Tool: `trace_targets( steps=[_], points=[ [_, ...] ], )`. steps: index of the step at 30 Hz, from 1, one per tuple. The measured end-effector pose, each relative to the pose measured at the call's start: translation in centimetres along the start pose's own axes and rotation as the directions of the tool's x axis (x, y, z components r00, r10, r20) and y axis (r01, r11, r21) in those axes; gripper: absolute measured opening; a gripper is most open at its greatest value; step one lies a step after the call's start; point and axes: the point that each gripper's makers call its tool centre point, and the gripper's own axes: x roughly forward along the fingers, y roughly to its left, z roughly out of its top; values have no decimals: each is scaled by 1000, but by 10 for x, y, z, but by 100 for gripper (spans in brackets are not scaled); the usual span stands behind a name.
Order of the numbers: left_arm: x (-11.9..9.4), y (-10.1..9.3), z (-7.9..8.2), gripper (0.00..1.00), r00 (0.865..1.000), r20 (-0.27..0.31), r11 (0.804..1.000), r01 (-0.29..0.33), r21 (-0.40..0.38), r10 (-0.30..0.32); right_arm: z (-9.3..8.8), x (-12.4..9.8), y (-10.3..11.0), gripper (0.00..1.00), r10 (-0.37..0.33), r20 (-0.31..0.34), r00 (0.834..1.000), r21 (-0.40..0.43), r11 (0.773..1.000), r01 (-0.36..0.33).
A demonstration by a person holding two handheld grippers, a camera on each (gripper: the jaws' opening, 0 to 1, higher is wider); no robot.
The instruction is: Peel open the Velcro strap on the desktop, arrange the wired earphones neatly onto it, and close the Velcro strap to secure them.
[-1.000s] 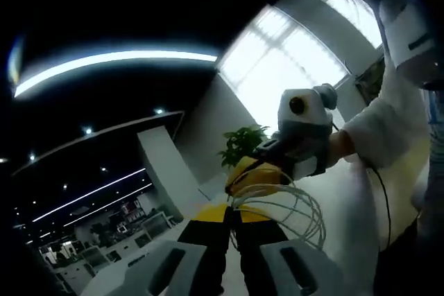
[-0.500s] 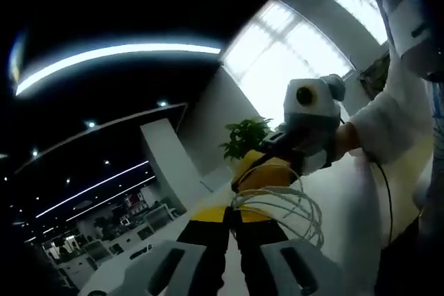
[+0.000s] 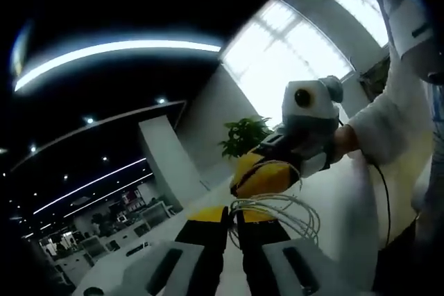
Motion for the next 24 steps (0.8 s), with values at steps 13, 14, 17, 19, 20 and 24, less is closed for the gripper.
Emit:
trace_targets(
  steps=[13, 14, 17, 19, 20, 24],
  points=[
    [0, -2, -4, 10, 1000, -16, 1000, 1, 14, -1, 0, 3, 7, 4, 17, -6, 1000, -7, 1000, -17],
    [0, -2, -4, 10, 1000, -14, 1000, 1, 10, -1, 1, 4, 10, 4, 24, -3, 1000, -6, 1000, -24],
    [0, -2, -3, 9, 1000, -13, 1000, 3, 9, -3, 2, 4, 11, 4, 23, 1, 1000, -5, 1000, -23],
    [0, -2, -2, 8, 1000, -6, 1000, 4, 4, -4, 2, 2, 9, 4, 15, 5, 1000, 10, 1000, -15],
    [0, -3, 0, 8, 1000, 5, 1000, 4, -10, -4, 1, 2, 9, 4, 11, 7, 1000, 19, 1000, -11],
    [0, -2, 0, 8, 1000, 12, 1000, 0, -18, 0, 0, 1, 11, 5, 6, 9, 1000, 29, 1000, -6]
  ],
)
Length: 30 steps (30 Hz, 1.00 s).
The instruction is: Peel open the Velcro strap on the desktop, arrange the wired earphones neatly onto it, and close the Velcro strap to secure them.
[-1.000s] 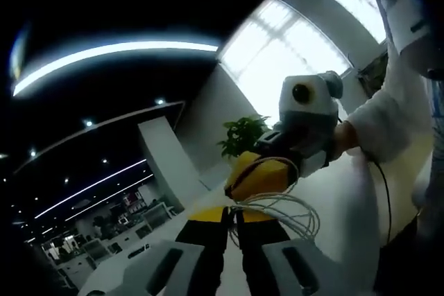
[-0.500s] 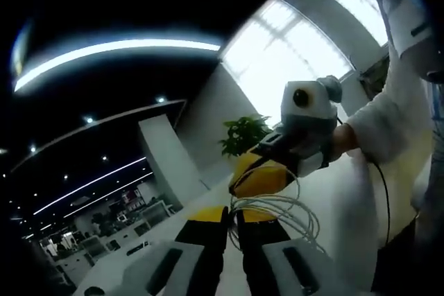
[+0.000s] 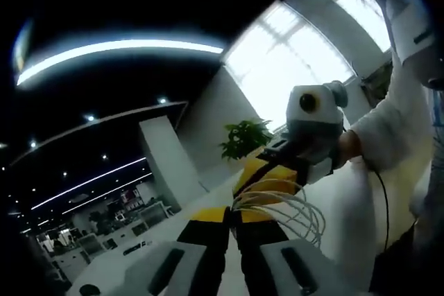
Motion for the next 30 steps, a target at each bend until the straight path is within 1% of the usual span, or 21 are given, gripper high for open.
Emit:
trace_targets(
  steps=[3, 6, 11, 14, 16, 17, 18, 23, 24, 26, 28, 29, 30],
  points=[
    [0, 0, -1, 7, 1000, -3, 1000, -3, 7, 3, 0, 0, 1, 6, 3, -2, 1000, 0, 1000, -3],
    [1, 3, -2, 7, 1000, -14, 1000, -12, 19, 12, -1, 0, -1, 10, -2, -12, 1000, -1, 1000, 2],
    [0, 6, -1, 7, 1000, -13, 1000, -22, 16, 23, -3, -3, -6, 11, -7, -36, 999, 8, 1000, 7],
    [-1, 7, -4, 7, 999, -17, 999, -34, 16, 34, -9, -7, -13, 11, -27, -67, 997, 20, 999, 28],
    [-2, 10, -4, 7, 999, -22, 999, -42, 21, 42, -12, -10, -18, 11, -50, -71, 996, 65, 996, 55],
    [-2, 12, -4, 7, 999, -19, 999, -48, 17, 48, -13, -11, -20, 12, -50, -63, 997, 119, 991, 57],
    [-2, 13, -3, 7, 999, -18, 999, -50, 16, 50, -13, -12, -20, 12, -47, -60, 997, 147, 988, 55],
    [-2, 16, -4, 7, 997, -29, 997, -63, 39, 65, -11, -9, -18, 11, -37, -61, 997, 158, 986, 47],
    [-2, 17, -4, 7, 997, -33, 997, -69, 44, 71, -13, -7, -14, 11, -20, -69, 997, 173, 984, 32],
    [-3, 18, -5, 7, 996, -40, 995, -77, 55, 80, -16, -6, -14, 11, -16, -83, 996, 191, 981, 31],
    [-4, 19, -6, 7, 995, -47, 994, -84, 77, 87, -17, -5, -11, 12, 1, -67, 998, 278, 960, 18],
    [-4, 18, -5, 7, 995, -47, 993, -84, 83, 88, -18, -5, -9, 12, 20, -57, 998, 341, 940, 1],
    [-4, 18, -5, 7, 995, -49, 992, -83, 92, 88, -18, -4, -8, 12, 30, -52, 998, 383, 924, -8]
  ],
)
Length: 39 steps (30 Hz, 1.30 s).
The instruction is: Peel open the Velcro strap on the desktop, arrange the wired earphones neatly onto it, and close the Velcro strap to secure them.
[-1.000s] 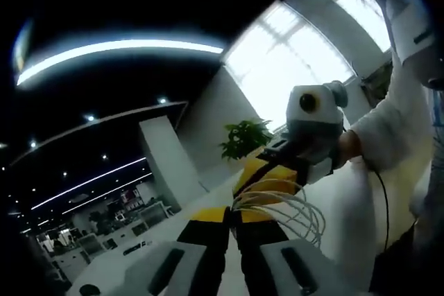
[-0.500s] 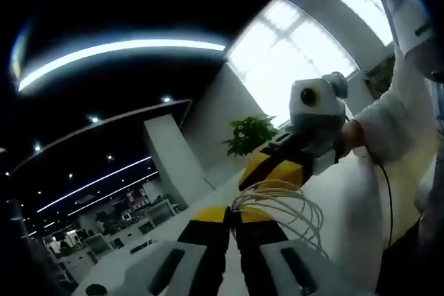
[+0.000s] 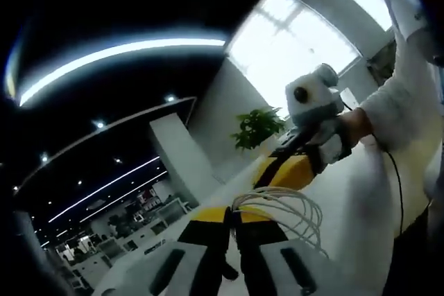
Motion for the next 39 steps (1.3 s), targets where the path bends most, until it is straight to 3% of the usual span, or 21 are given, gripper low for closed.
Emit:
trace_targets(
  steps=[5, 13, 18, 29, 39],
  points=[
    [-1, -4, -1, 7, 1000, -13, 998, -1, 60, 1, 5, 1, -4, 12, -5, 22, 1000, 31, 1000, 4],
    [2, -9, -5, 7, 999, -43, 990, 8, 140, -2, 0, 6, 3, 11, 37, -18, 999, 14, 999, -37],
    [2, -10, -5, 7, 999, -51, 983, 13, 183, -3, -5, 7, 5, 11, 64, -18, 998, 58, 996, -63],
    [2, -13, 0, 7, 1000, -23, 987, 14, 159, -11, -1, 9, -1, 13, 82, 33, 996, 171, 981, -86],
    [1, -12, -5, 7, 999, -49, 970, 3, 242, 9, -11, 8, -1, 12, 77, -16, 997, 190, 979, -73]
  ],
)
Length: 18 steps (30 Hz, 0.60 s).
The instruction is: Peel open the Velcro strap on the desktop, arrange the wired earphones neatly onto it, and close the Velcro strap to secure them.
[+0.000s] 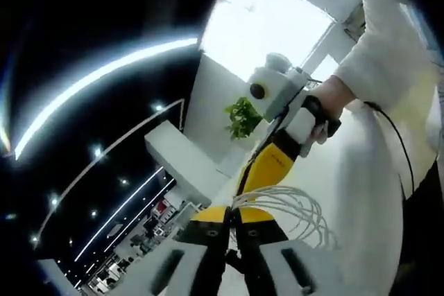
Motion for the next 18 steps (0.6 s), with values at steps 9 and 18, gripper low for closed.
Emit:
trace_targets(
  steps=[9, 18],
  points=[
    [2, -1, -4, 7, 998, -55, 992, 2, 130, 5, 2, 0, 4, 9, 17, 1, 1000, 37, 999, -17],
    [2, -4, -11, 7, 994, -108, 975, 21, 222, 3, -4, 2, 15, 23, 98, -14, 995, 248, 964, -91]
  ],
)
